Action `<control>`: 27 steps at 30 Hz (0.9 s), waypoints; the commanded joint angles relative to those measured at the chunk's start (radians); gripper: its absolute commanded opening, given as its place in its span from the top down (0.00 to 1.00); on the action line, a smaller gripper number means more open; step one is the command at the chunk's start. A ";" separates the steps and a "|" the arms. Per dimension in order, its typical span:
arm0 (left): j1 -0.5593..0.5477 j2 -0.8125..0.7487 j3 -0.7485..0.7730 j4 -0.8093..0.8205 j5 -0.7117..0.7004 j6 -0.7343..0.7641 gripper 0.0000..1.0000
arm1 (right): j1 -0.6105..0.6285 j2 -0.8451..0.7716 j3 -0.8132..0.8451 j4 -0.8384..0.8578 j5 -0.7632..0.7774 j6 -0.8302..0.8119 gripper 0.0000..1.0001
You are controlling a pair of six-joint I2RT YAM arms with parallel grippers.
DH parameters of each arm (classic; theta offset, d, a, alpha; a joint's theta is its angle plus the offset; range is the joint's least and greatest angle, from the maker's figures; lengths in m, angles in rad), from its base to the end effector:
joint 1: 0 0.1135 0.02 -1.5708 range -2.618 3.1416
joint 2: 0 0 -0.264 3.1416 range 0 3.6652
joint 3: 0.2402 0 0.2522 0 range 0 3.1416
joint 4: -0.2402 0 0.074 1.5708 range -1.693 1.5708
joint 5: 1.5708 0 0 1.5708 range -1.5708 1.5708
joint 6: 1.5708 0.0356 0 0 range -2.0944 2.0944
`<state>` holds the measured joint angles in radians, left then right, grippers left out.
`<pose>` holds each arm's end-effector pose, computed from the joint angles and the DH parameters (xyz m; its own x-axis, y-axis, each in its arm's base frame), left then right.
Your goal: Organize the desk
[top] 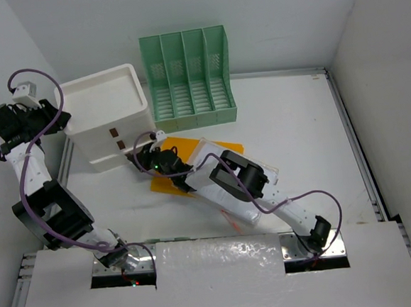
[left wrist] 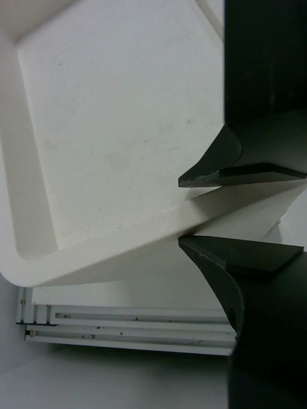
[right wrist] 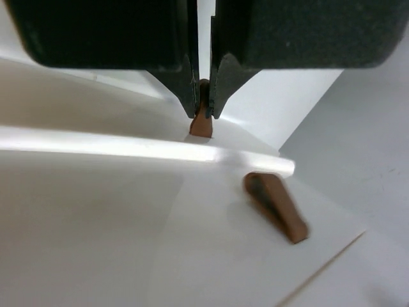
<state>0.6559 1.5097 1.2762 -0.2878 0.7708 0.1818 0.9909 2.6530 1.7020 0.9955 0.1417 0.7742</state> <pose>0.2865 0.1892 0.3291 -0.3807 -0.1293 -0.9156 0.1120 0.9764 -0.1845 0.3074 0.4602 0.0777 -0.5075 0.4884 -0.7099 -0.5539 0.4462 0.7029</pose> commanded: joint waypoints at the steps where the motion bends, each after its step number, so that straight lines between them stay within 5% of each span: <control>1: -0.007 0.069 -0.078 -0.245 0.025 -0.018 1.00 | -0.002 -0.125 -0.135 0.144 -0.002 -0.056 1.00; 16: -0.002 0.037 -0.104 -0.209 -0.010 -0.054 1.00 | 0.134 -0.378 -0.625 0.333 -0.146 -0.095 1.00; 17: -0.002 0.037 -0.104 -0.208 -0.010 -0.056 1.00 | 0.134 -0.396 -0.628 0.295 -0.178 -0.111 0.95; 20: -0.002 0.037 -0.106 -0.211 -0.013 -0.051 1.00 | 0.132 -0.494 -0.640 0.135 -0.275 -0.248 0.54; 23: -0.002 0.034 -0.106 -0.215 -0.015 -0.042 1.00 | 0.137 -0.605 -0.624 -0.184 -0.387 -0.403 0.40; 27: -0.001 0.032 -0.101 -0.220 -0.018 -0.036 1.00 | 0.182 -0.740 -0.685 -0.533 -0.386 -0.623 0.37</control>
<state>0.6556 1.4918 1.2434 -0.2665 0.7876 0.1150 1.1347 2.0148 1.0554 0.7769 -0.1814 0.3759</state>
